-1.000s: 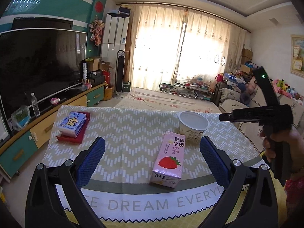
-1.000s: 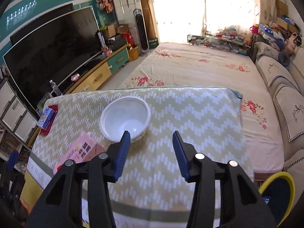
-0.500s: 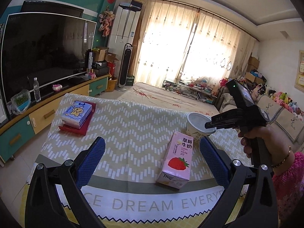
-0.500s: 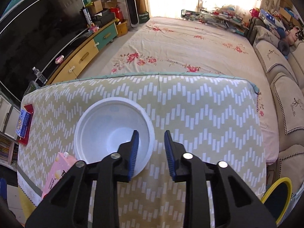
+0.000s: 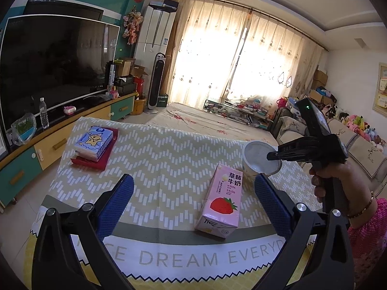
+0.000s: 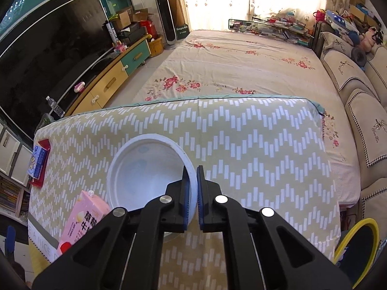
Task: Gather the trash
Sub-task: 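Carry the bowl over the bin and open the right tool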
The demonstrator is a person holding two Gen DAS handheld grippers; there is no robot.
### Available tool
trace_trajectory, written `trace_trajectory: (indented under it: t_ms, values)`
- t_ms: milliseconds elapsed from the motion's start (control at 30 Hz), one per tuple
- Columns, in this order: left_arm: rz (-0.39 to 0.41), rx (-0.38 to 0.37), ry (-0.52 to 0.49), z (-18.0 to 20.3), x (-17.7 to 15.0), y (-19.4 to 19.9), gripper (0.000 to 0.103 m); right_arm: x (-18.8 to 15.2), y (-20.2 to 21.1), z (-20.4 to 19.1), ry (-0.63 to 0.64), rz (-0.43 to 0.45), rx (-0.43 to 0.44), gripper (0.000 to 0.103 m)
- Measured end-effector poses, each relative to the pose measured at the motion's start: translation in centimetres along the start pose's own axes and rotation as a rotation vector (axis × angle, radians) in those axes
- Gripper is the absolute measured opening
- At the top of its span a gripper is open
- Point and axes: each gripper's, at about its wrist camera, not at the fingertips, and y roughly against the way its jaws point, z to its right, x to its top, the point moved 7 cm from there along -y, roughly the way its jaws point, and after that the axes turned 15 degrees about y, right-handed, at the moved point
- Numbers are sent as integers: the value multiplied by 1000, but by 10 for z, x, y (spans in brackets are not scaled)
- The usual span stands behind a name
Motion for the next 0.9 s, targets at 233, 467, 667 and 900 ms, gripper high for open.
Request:
trace_trajectory:
  t_ms: [233,467,667,900]
  values:
    - [0,-1,-17,4,-2,-1,98,-28,50,9,-2,71,7,6]
    - [2,-8,-32,7,-5,-1,98,-81,111,35,-30,142,-14,6]
    - [1,-2,-59,11,-8,-2,98,-161,154,98,-144,154,-120,6]
    - [6,-7,-107,21,-14,-2,98,-260,162,185,-362,87,-229,6]
